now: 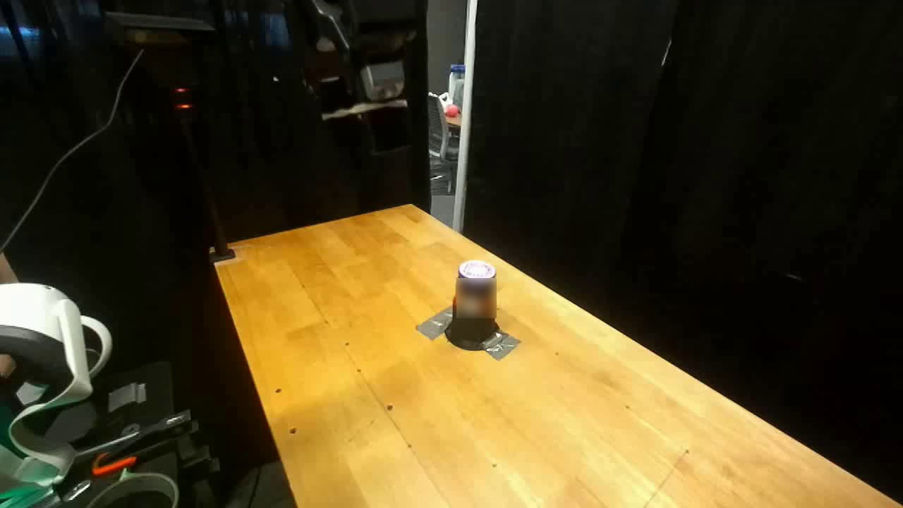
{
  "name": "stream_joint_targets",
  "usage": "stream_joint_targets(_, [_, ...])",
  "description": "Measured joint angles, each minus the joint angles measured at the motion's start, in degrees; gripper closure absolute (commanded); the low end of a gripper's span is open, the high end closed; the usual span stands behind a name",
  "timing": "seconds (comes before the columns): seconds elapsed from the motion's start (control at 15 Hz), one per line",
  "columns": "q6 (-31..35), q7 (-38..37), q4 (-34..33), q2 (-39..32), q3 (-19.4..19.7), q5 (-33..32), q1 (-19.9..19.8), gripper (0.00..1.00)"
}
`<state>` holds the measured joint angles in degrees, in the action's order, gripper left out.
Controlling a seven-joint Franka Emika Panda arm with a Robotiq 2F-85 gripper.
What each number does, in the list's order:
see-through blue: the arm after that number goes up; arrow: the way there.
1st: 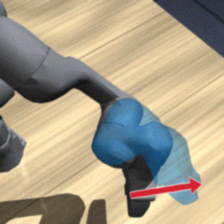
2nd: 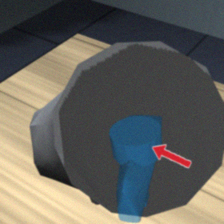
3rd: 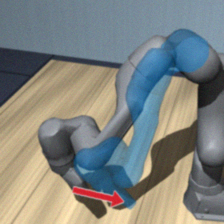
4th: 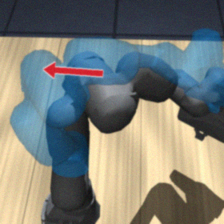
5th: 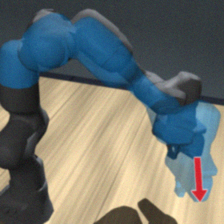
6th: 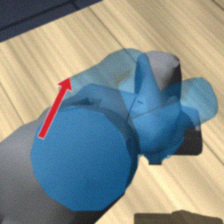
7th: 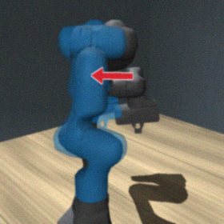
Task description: Put the rubber band on the cup
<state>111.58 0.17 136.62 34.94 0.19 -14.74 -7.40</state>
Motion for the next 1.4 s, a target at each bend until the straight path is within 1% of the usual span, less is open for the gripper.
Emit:
stream_joint_targets(0.4, [-0.1,0.0,-0.5,0.5,0.0,0.0,0.0,0.00])
stream_joint_targets(0.6, [1.2,0.9,-1.8,-2.0,-0.1,0.0,1.5,0.00])
stream_joint_targets(0.73, [1.8,1.9,-5.6,-7.1,-0.4,0.4,3.7,0.00])
stream_joint_targets(1.0, [2.0,4.7,-16.0,-20.7,-1.1,3.2,8.0,0.00])
stream_joint_targets(1.2, [2.4,7.3,-24.7,-31.3,-1.6,7.2,9.9,0.00])
stream_joint_targets(1.4, [2.5,8.7,-33.8,-42.1,-2.3,11.6,10.6,0.00])
